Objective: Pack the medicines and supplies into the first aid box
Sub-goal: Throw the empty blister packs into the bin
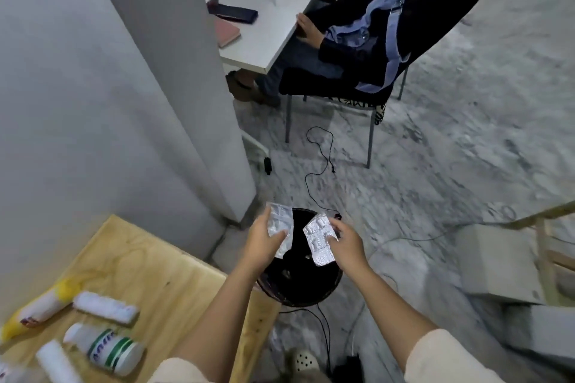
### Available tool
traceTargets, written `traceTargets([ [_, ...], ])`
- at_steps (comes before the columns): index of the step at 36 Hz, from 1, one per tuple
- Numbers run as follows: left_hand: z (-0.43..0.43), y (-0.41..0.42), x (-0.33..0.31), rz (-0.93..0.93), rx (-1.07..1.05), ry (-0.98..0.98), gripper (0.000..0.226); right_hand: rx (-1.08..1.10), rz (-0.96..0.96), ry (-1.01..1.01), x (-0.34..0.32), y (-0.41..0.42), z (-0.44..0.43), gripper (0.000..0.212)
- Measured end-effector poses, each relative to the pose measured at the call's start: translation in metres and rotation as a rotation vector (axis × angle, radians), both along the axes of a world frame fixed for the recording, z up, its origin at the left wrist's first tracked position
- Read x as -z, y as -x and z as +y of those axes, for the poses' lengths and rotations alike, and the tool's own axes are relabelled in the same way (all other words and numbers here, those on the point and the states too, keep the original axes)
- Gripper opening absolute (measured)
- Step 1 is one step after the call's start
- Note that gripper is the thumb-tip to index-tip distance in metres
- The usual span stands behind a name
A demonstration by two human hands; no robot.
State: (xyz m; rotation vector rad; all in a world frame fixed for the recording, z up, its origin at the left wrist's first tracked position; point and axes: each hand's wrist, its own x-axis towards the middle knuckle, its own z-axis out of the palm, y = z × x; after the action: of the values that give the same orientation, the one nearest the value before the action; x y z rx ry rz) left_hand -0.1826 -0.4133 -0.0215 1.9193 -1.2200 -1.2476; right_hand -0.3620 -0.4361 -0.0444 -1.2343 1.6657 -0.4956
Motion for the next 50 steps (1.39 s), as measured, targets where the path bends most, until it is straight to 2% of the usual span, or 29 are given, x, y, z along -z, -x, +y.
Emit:
traceTargets([
  [12, -0.046, 0.013, 0.083, -0.059, 0.046, -0.142, 0.071, 0.064, 0.017, -0.082, 0.081, -0.001, -0.030, 0.042],
  [20, -0.053, 0.013, 0.110, -0.008, 0.093, -0.251, 0.080, 0.094, -0.062, -0.186, 0.107, 0.001, -0.034, 0.043],
  [26, -0.048, 0.012, 0.110, -0.078, 0.121, -0.316, 0.070, 0.038, -0.002, -0.188, 0.102, 0.003, -0.032, 0.043],
  [36, -0.035, -0.004, 0.067, -0.151, 0.140, -0.272, 0.066, -0.057, 0.037, -0.124, 0.050, -0.001, -0.030, 0.042],
  [42, -0.013, -0.015, 0.006, -0.233, 0.119, -0.202, 0.055, -0.110, 0.043, -0.058, -0.005, -0.011, -0.022, 0.041],
  [50, 0.057, -0.057, -0.080, -0.272, 0.042, -0.053, 0.058, -0.217, 0.051, 0.069, -0.083, -0.052, 0.023, 0.041],
])
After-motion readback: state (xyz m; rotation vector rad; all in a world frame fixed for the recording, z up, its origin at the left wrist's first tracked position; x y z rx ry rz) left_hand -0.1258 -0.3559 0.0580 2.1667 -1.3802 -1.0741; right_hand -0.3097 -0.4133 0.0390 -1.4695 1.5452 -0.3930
